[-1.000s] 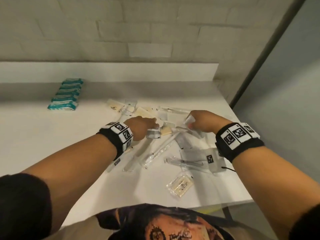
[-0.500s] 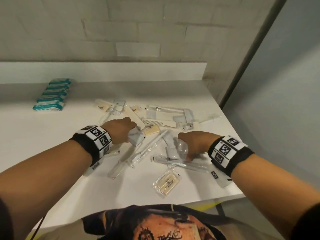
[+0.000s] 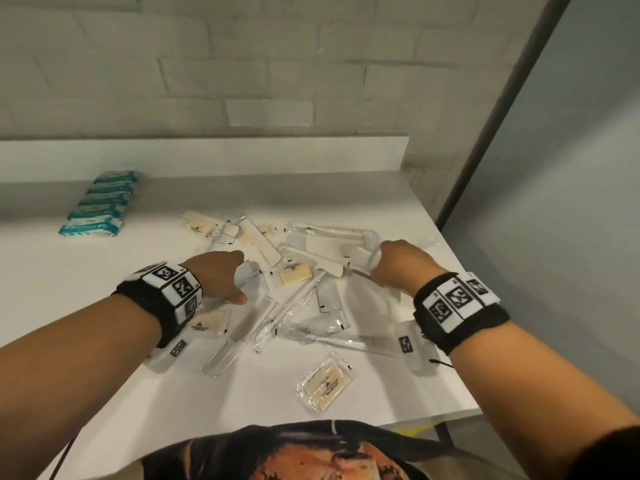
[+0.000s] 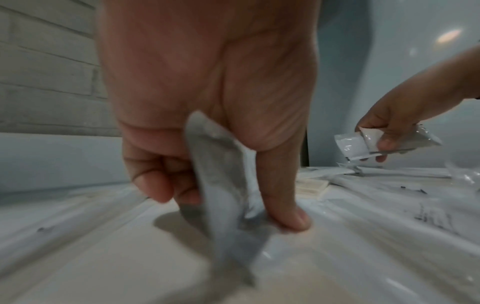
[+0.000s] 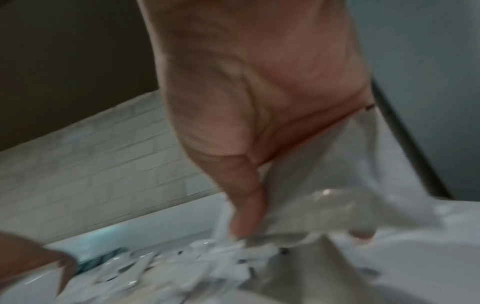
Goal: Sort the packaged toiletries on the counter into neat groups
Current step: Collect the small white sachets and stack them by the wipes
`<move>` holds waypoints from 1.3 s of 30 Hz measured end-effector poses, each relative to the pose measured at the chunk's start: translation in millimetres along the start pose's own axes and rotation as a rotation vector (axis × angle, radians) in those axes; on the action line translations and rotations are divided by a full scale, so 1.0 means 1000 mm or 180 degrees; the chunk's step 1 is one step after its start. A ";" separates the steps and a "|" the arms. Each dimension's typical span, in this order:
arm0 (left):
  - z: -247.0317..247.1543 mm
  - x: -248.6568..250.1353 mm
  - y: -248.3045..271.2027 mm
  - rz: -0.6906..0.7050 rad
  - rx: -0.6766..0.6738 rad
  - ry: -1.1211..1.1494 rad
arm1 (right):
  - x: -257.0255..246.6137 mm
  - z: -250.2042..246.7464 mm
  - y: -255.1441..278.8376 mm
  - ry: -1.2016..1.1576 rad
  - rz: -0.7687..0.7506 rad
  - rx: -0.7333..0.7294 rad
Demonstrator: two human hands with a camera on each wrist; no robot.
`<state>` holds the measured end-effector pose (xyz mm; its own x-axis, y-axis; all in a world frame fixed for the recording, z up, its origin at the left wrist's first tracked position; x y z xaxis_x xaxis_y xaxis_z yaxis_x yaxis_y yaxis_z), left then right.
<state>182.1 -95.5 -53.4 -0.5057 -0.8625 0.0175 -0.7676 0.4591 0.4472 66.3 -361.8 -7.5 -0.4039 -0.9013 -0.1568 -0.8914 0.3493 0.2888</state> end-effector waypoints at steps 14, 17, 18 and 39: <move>-0.015 0.011 -0.006 0.0213 -0.0471 -0.0051 | 0.027 -0.002 -0.030 -0.0350 -0.0156 -0.0576; -0.044 0.016 -0.004 0.0216 -0.0007 0.0090 | 0.005 0.001 -0.034 -0.0248 -0.0283 -0.0591; -0.051 0.021 -0.004 0.0337 0.0206 0.0031 | -0.001 0.000 -0.035 -0.0247 -0.0285 -0.0590; -0.052 -0.046 -0.014 -0.0031 0.0188 0.0292 | -0.151 0.046 -0.051 -0.0151 -0.1252 -0.1184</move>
<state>237.0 -73.0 -14.1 -0.4621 -0.8816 0.0963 -0.7956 0.4601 0.3942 163.5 -231.5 -42.4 -0.0709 -0.9301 -0.3605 -0.8478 -0.1342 0.5130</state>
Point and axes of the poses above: each hand's wrist, its own y-axis away from the middle knuckle, its own z-axis out of the palm, x = y × z, the point moved 9 cm from there along -y, towards the middle knuckle, and after that the axes turned 1 degree about -y, right-handed, at the moved point
